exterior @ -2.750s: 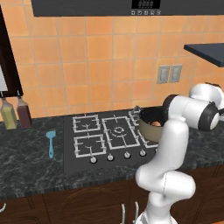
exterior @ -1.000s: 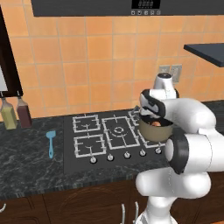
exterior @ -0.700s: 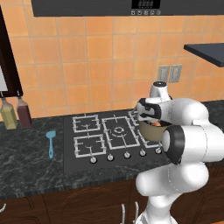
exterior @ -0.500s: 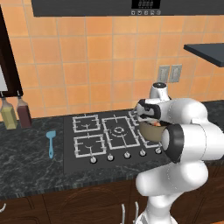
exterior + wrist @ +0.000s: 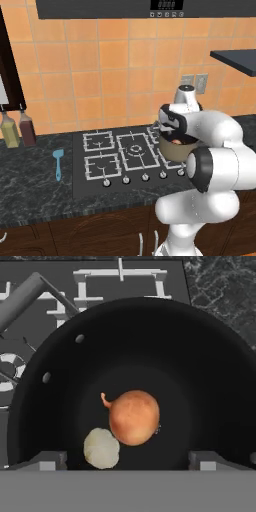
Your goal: Put the garlic and onion in the pot. Retrieve the spatula and lightly stir the vegetables in the pot.
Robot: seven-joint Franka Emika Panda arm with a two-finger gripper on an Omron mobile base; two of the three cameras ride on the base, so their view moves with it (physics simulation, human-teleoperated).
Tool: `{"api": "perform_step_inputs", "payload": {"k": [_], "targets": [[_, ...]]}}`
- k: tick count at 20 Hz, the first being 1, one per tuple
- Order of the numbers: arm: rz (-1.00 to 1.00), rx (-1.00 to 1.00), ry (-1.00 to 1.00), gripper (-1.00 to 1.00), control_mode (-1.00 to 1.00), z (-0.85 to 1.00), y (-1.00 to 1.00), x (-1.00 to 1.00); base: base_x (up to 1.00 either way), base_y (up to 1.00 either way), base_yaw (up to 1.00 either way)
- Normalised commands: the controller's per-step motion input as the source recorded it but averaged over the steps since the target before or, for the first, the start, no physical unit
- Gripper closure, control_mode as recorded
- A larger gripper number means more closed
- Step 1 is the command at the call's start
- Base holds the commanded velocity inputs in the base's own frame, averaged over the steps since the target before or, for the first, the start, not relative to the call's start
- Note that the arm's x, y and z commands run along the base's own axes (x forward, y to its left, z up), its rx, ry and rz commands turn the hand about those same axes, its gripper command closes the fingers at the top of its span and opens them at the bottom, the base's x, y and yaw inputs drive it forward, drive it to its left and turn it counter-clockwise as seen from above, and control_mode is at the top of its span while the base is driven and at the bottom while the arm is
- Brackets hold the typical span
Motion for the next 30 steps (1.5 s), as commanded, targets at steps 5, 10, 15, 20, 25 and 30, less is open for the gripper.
{"api": "perform_step_inputs", "payload": {"k": [5,10,15,20,25,30], "targets": [[0.0,0.02,-0.09,-1.0,-1.0,1.0,0.17,-0.9,0.0,0.0,0.0],[0.02,0.0,-0.01,-1.0,-1.0,0.92,0.82,-1.0,0.0,0.0,0.0],[0.06,-0.02,0.03,-1.0,-1.0,0.14,1.0,-0.83,0.0,0.0,0.0],[0.05,-0.08,0.03,-1.0,-1.0,-0.24,1.0,-0.31,0.0,0.0,0.0],[0.01,-0.07,0.07,-1.0,-1.0,-0.37,1.0,0.1,0.0,0.0,0.0],[0.0,-0.04,0.07,-1.0,-1.0,-0.28,1.0,0.29,0.0,0.0,0.0]]}}
